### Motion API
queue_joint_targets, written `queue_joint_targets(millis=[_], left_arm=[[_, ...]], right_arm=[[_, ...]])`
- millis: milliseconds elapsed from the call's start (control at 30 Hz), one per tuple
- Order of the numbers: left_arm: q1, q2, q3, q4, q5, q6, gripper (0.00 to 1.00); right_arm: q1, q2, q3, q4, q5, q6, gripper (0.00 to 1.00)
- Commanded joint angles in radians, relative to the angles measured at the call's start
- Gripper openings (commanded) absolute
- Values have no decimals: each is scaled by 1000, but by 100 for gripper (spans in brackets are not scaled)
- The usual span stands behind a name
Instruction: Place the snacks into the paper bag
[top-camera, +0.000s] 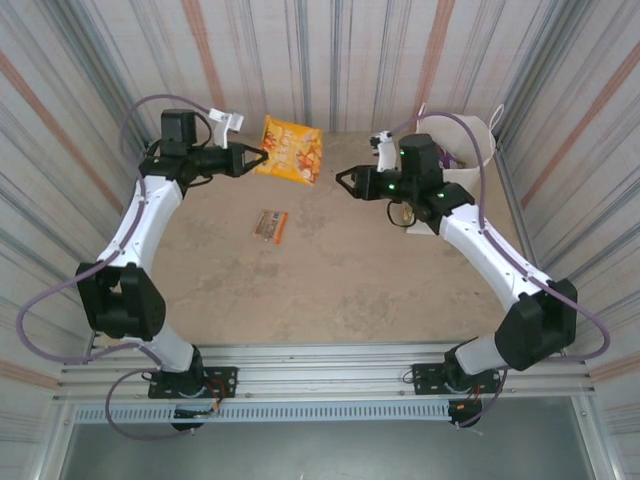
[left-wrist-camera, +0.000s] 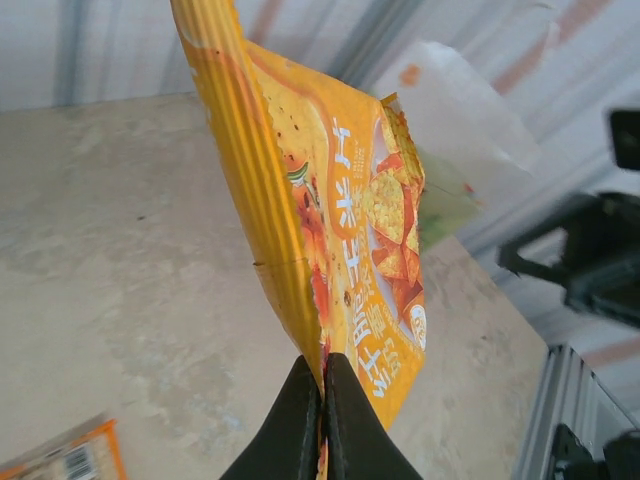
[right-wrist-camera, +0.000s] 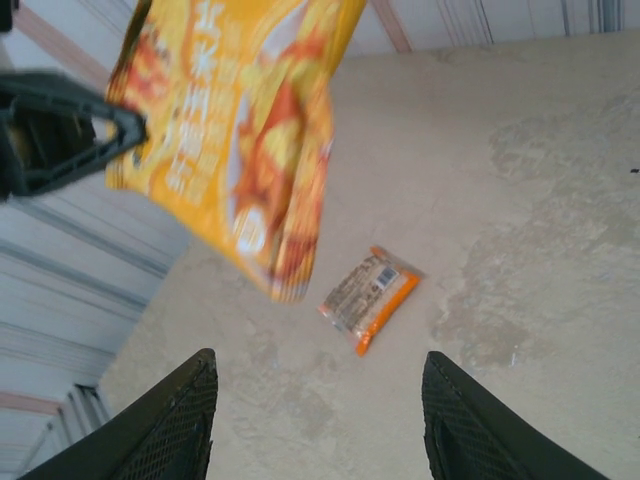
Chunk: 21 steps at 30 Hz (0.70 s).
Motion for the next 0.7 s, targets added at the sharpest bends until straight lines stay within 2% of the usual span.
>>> queue_joint_targets(millis=[0, 100, 433, 667], left_arm=[[-17, -70, -83, 119, 103, 16, 0], [-40, -103, -158, 267, 143, -79, 0], [-113, -127, -201, 387, 174, -162, 0], [-130, -121, -240, 551, 181, -300, 0]], right_arm=[[-34, -32, -62, 141, -137, 112, 56], [-40, -34, -98, 251, -186, 169, 57], [-44, -4, -140, 489, -250, 303, 57], [-41, -9, -175, 583, -271, 344, 42]])
